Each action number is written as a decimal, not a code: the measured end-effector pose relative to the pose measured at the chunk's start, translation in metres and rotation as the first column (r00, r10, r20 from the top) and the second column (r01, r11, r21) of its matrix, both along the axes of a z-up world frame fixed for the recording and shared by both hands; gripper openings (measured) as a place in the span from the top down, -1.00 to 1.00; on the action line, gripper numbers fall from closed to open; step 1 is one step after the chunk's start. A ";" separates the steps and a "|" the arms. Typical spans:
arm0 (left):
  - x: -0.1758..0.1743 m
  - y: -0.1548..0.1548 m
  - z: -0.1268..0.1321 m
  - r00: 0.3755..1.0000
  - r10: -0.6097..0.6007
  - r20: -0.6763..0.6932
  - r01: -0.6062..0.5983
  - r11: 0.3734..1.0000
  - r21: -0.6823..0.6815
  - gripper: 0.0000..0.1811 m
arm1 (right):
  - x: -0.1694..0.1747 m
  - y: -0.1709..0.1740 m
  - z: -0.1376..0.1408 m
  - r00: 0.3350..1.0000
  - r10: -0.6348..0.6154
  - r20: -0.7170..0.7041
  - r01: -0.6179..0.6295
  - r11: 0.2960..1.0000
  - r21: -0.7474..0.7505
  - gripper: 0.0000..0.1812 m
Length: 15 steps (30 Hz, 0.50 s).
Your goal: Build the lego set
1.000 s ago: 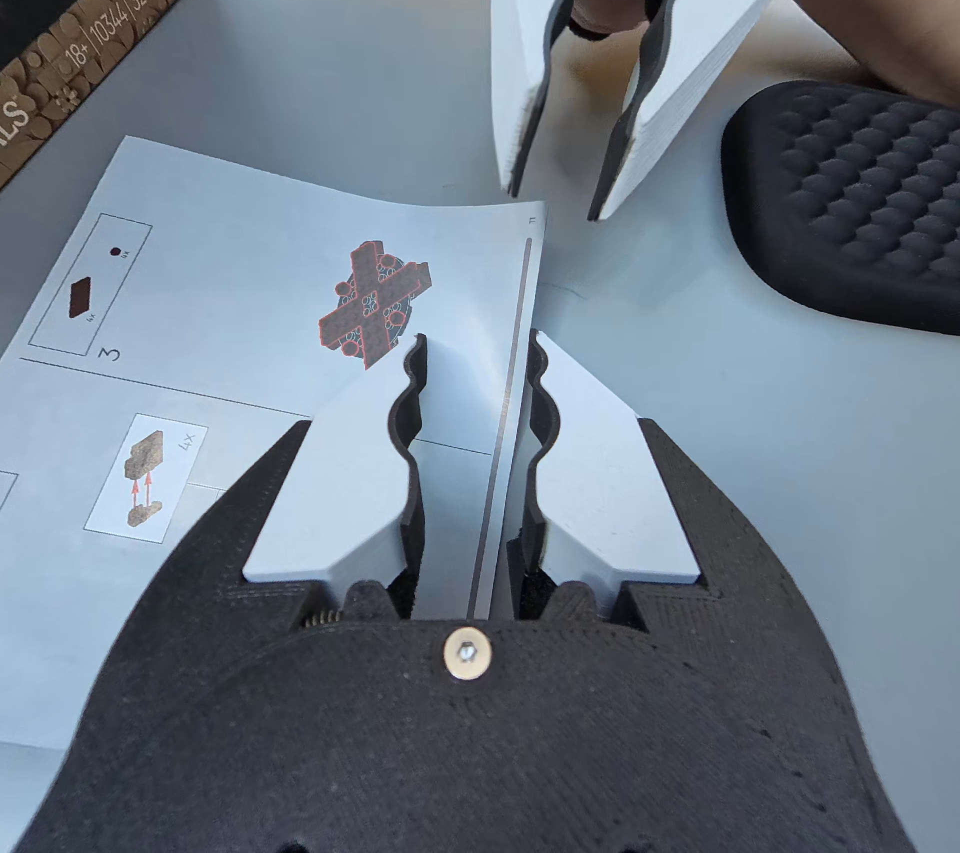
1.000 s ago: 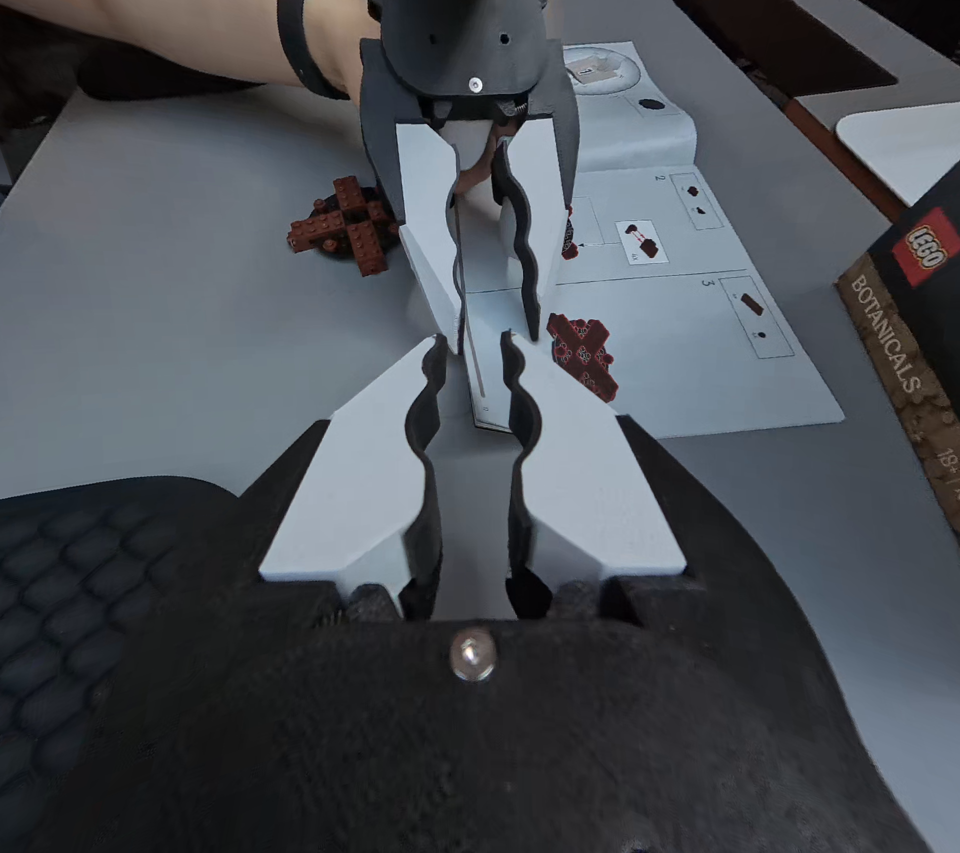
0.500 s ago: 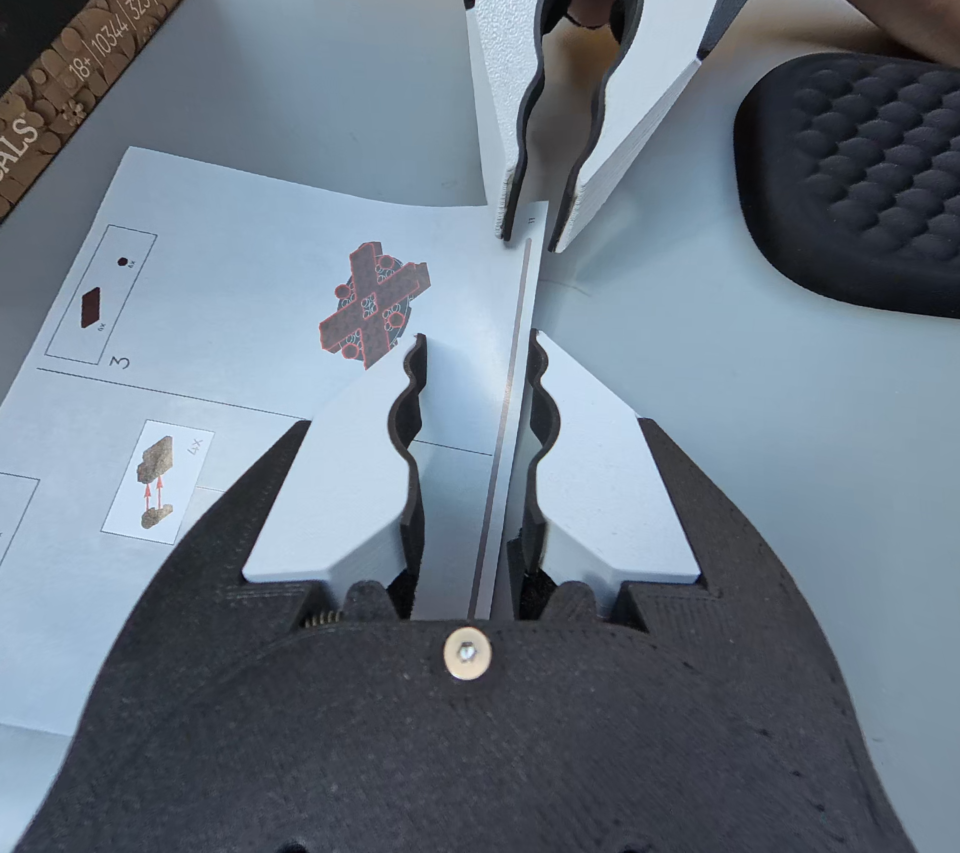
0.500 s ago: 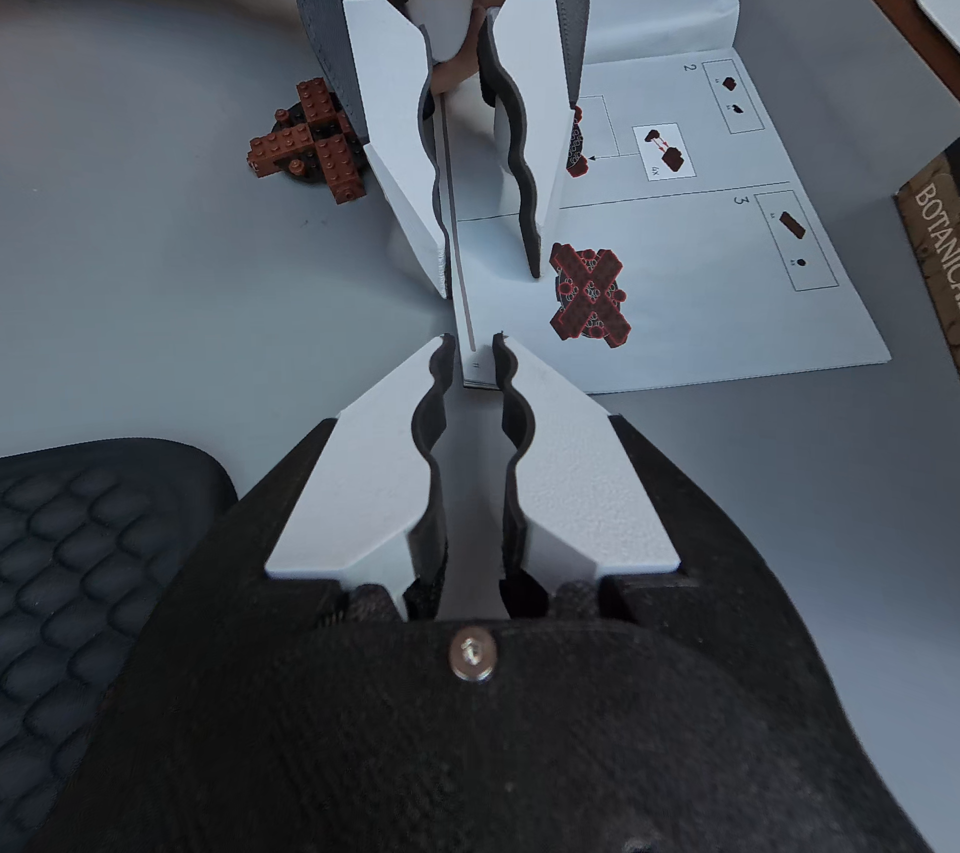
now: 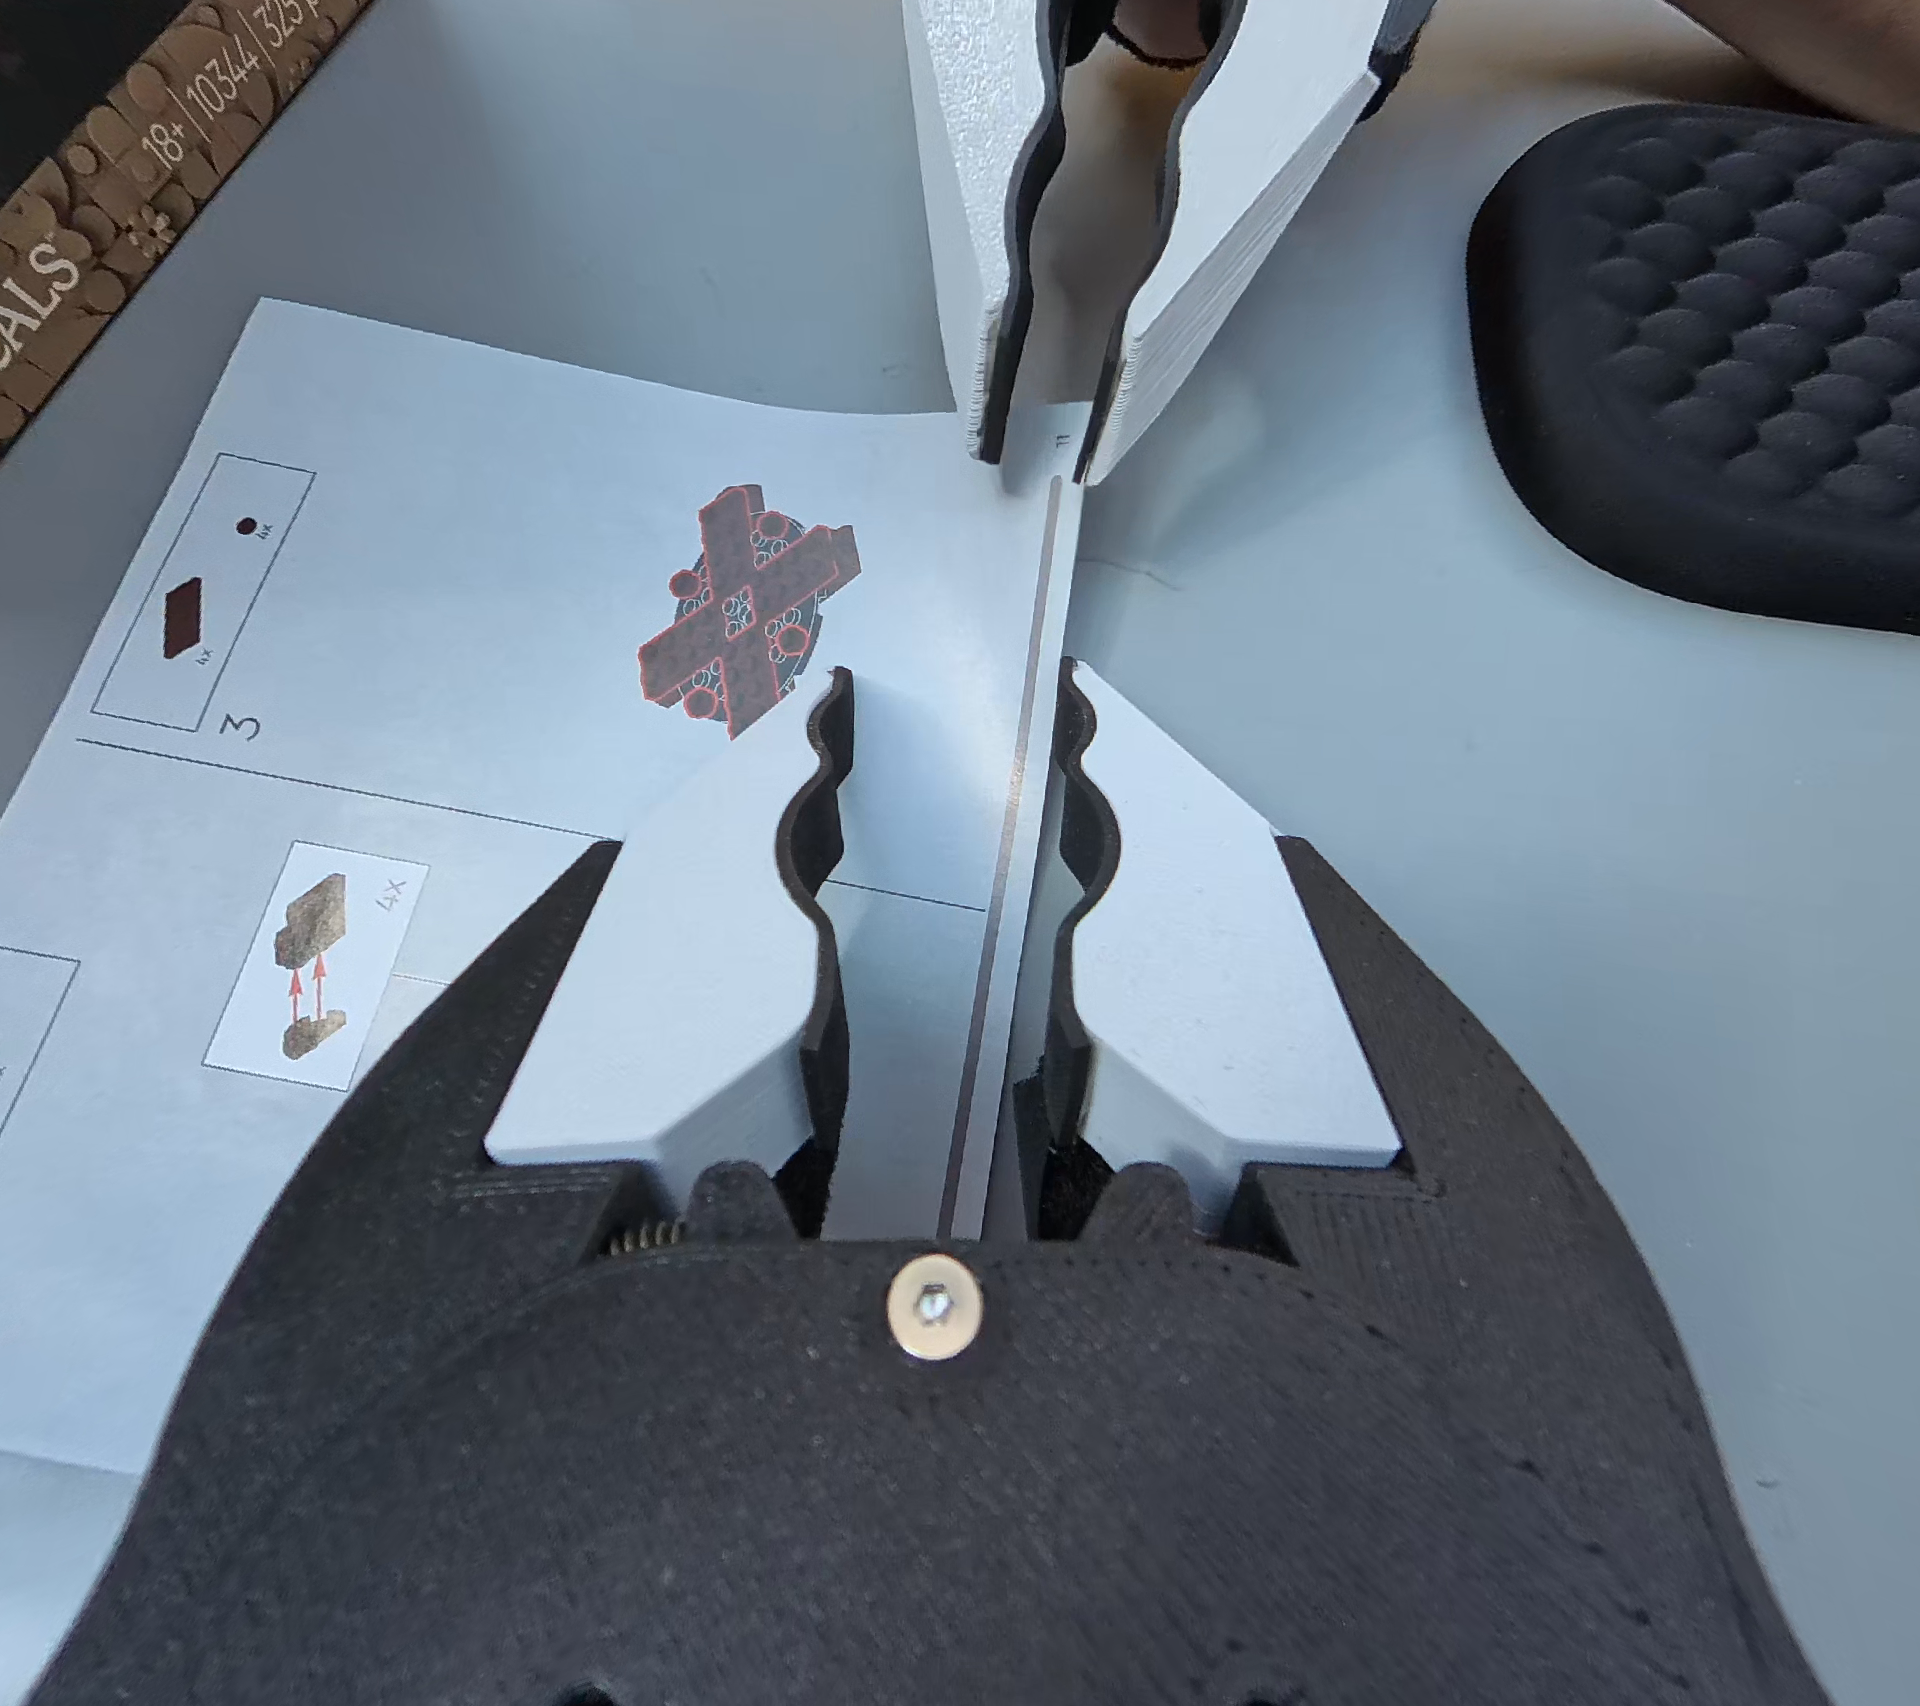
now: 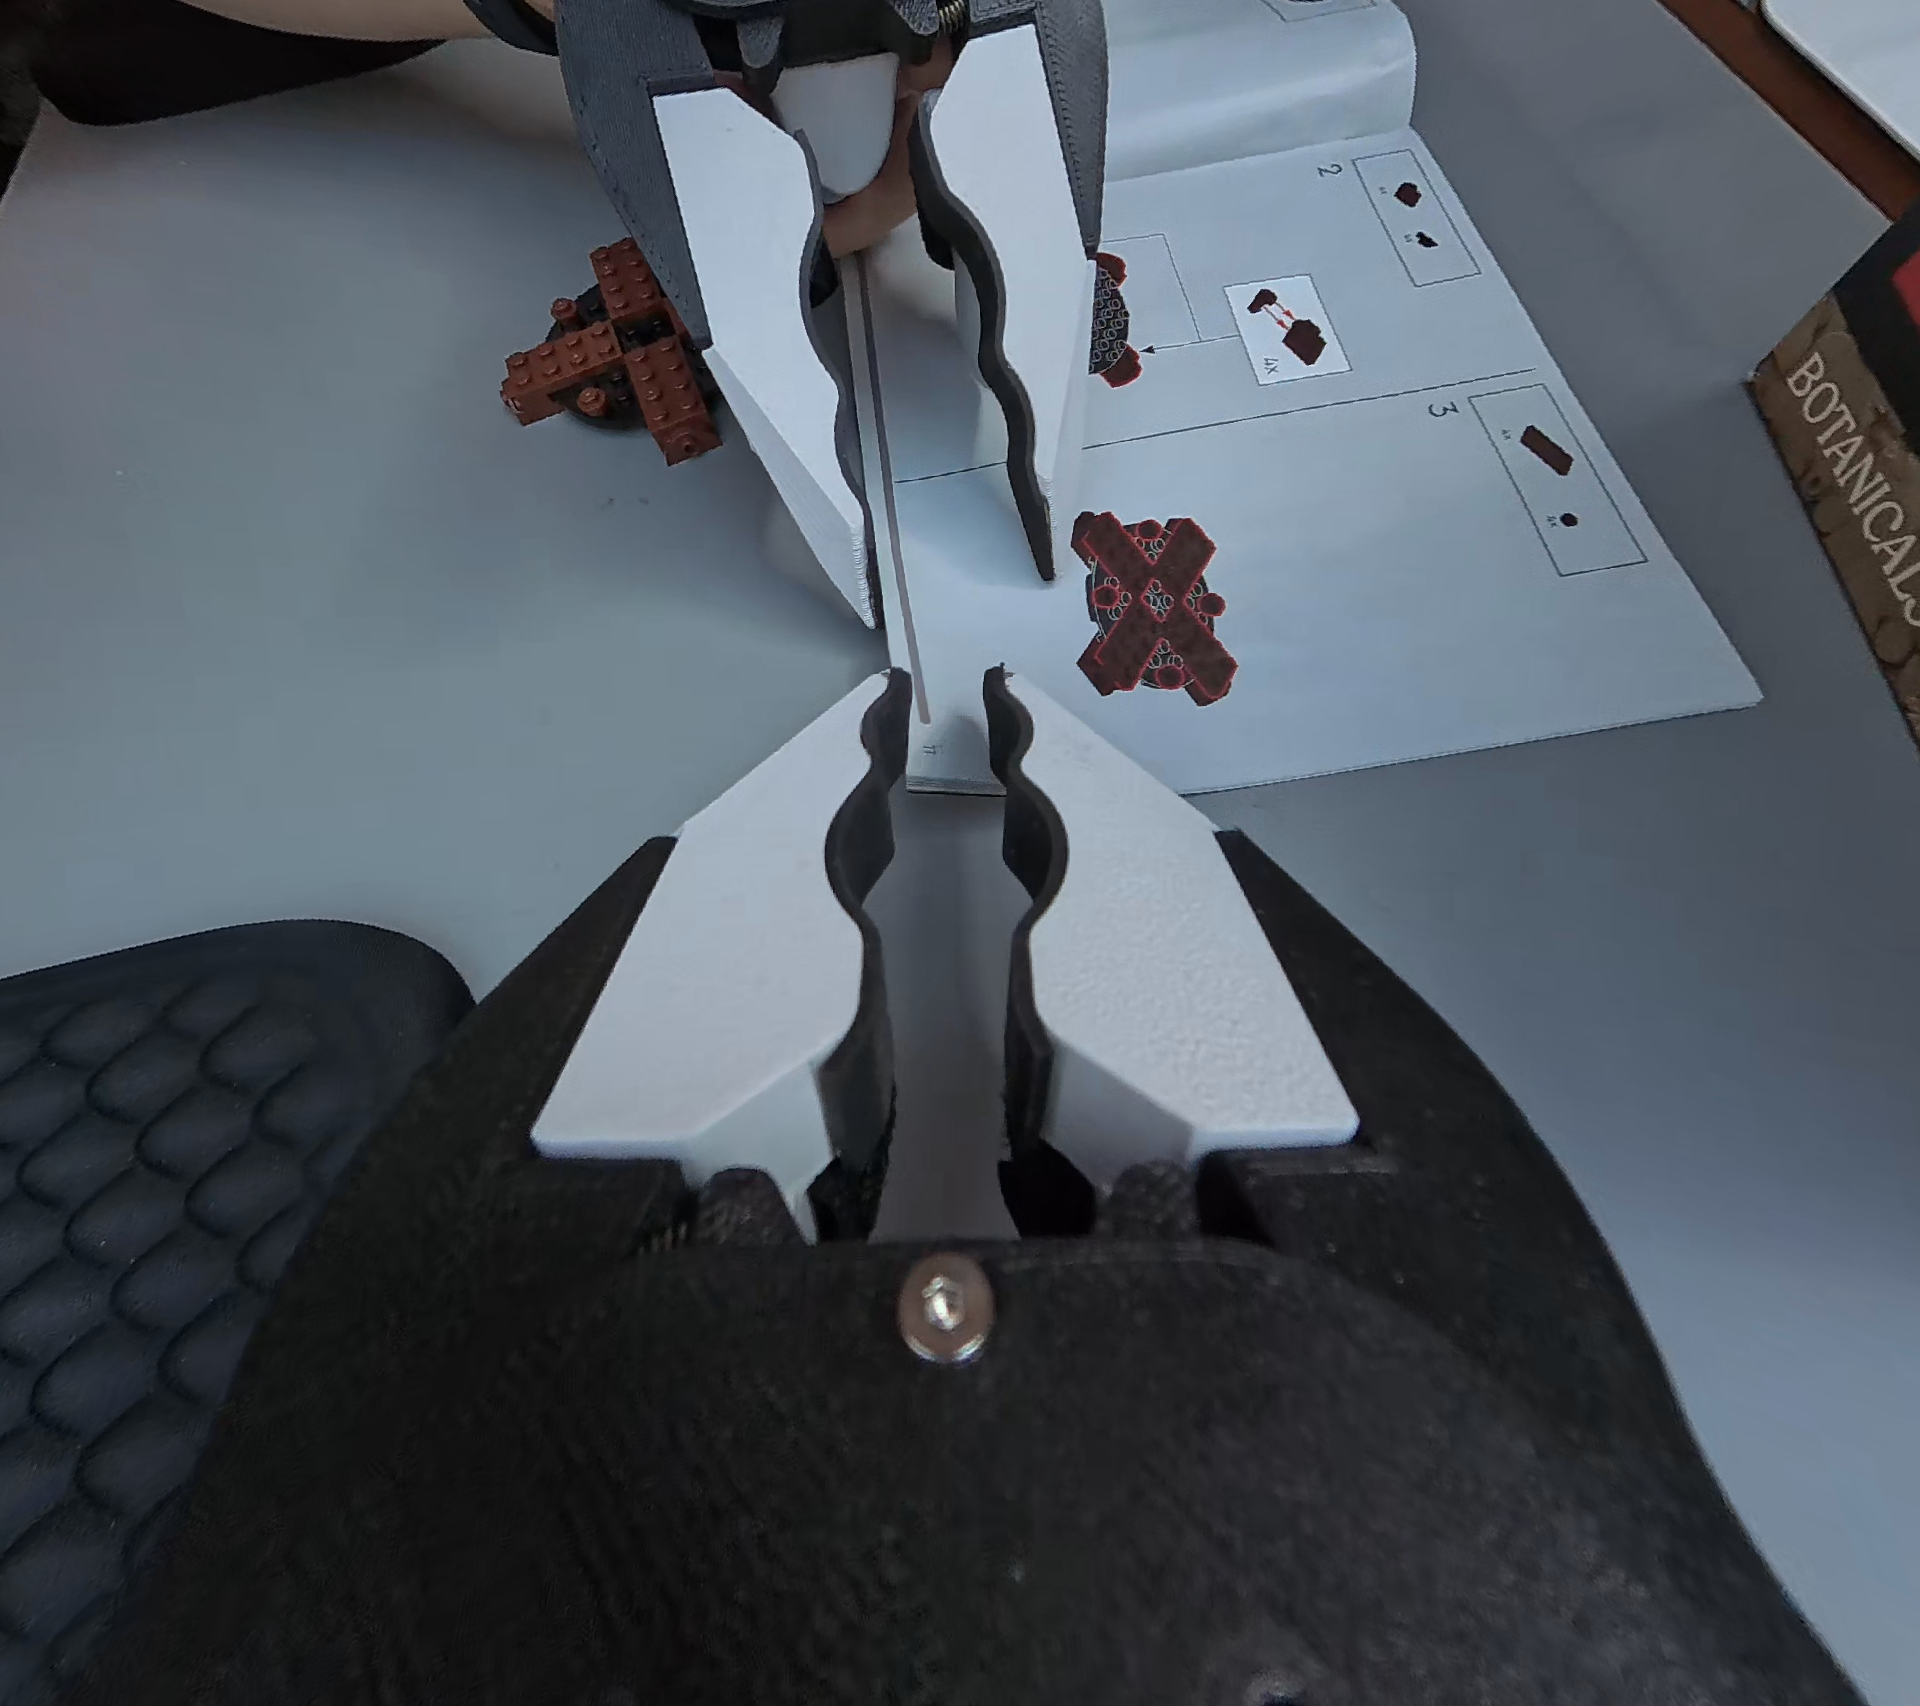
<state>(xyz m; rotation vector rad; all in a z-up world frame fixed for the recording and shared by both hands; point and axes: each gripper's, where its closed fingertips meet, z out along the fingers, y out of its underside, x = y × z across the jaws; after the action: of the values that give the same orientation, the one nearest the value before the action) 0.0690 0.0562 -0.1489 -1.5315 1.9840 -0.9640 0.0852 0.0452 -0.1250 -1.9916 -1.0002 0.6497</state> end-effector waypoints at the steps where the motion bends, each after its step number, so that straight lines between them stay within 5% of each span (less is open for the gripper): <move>1: 0.000 0.000 0.000 1.000 0.000 0.000 0.000 1.000 0.001 0.59 | 0.001 0.001 0.001 1.000 -0.007 -0.002 0.007 1.000 0.002 0.85; 15: 0.000 0.000 0.000 1.000 -0.002 0.002 0.002 1.000 -0.013 0.59 | 0.007 -0.001 -0.004 1.000 -0.006 0.022 0.006 1.000 0.005 0.85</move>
<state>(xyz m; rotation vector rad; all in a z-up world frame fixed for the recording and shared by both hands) 0.0689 0.0563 -0.1486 -1.5353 1.9814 -0.9805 0.0927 0.0446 -0.1293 -2.0006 -1.0081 0.6221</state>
